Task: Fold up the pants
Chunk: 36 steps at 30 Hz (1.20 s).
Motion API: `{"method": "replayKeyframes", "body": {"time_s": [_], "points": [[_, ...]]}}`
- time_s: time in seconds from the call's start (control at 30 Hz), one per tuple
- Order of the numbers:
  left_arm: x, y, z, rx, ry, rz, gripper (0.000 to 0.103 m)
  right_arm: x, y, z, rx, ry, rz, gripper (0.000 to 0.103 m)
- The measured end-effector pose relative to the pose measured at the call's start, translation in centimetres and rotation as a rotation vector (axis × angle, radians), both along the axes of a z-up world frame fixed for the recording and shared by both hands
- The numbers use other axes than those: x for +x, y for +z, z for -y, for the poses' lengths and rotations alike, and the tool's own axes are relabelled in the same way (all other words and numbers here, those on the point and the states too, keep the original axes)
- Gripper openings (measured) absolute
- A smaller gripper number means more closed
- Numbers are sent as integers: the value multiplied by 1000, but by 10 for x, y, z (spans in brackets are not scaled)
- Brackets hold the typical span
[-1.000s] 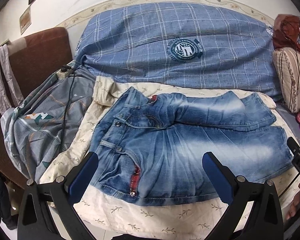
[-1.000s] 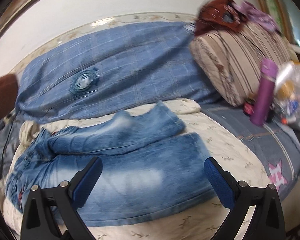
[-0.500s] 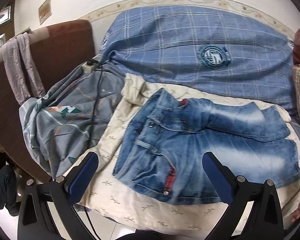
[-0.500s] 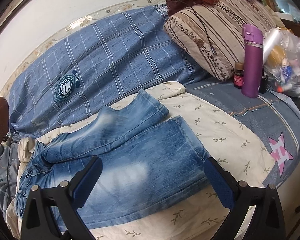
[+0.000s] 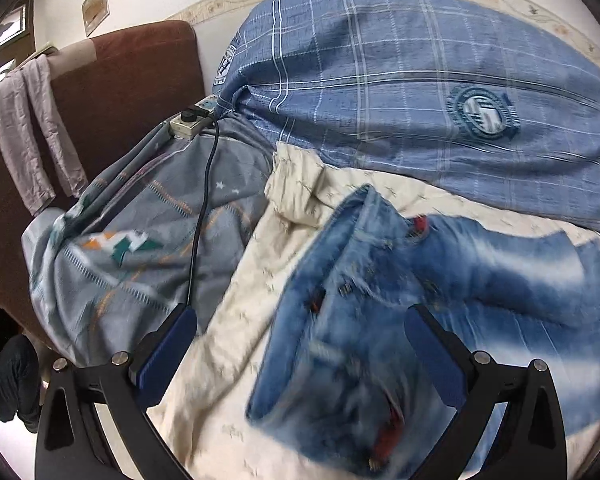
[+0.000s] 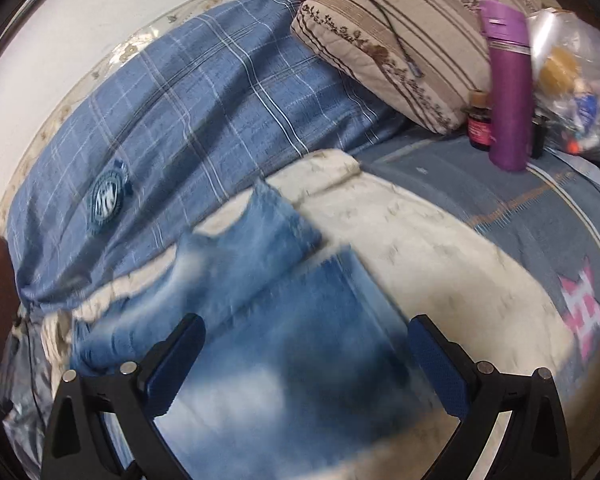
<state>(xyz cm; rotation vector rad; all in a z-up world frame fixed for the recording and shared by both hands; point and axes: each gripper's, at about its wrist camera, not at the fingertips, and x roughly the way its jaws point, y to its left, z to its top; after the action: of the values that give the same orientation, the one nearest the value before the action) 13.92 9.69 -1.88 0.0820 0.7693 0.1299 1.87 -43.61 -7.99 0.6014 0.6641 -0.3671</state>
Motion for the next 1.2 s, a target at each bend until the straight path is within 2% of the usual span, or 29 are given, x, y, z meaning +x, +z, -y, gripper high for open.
{"method": "replayKeyframes", "body": {"time_s": [0.13,0.2,0.3,0.4,0.53,0.67,0.83,0.9,0.97,1.0,1.07,1.13,1.2], "points": [[64,-3,6,-9,37,-16,103,59,8,28,38,-21,-20,102],[96,-7,11,-43,58,-36,103,93,9,37,52,-24,-29,102],[140,-19,24,-90,81,-65,103,130,6,46,22,-29,-41,102],[178,-37,43,-96,85,-114,103,161,-4,57,28,-31,-51,101],[207,-58,54,-142,82,-157,103,195,-11,59,-24,18,-66,97],[234,-79,60,-98,63,-224,103,224,-22,55,-58,86,-115,81],[254,-97,52,-138,39,-293,103,254,-37,53,-83,83,-179,77],[261,-104,45,-166,41,-314,95,265,-47,50,-99,94,-230,71],[265,-105,38,-215,53,-317,89,272,-57,47,-118,97,-283,58],[266,-104,36,-234,50,-307,82,274,-61,45,-126,98,-295,54],[268,-105,37,-235,36,-295,74,276,-65,37,-157,105,-308,40],[270,-109,38,-226,34,-298,68,276,-62,24,-229,116,-326,35],[268,-108,39,-234,29,-296,55,275,-59,18,-262,117,-325,29]]}}
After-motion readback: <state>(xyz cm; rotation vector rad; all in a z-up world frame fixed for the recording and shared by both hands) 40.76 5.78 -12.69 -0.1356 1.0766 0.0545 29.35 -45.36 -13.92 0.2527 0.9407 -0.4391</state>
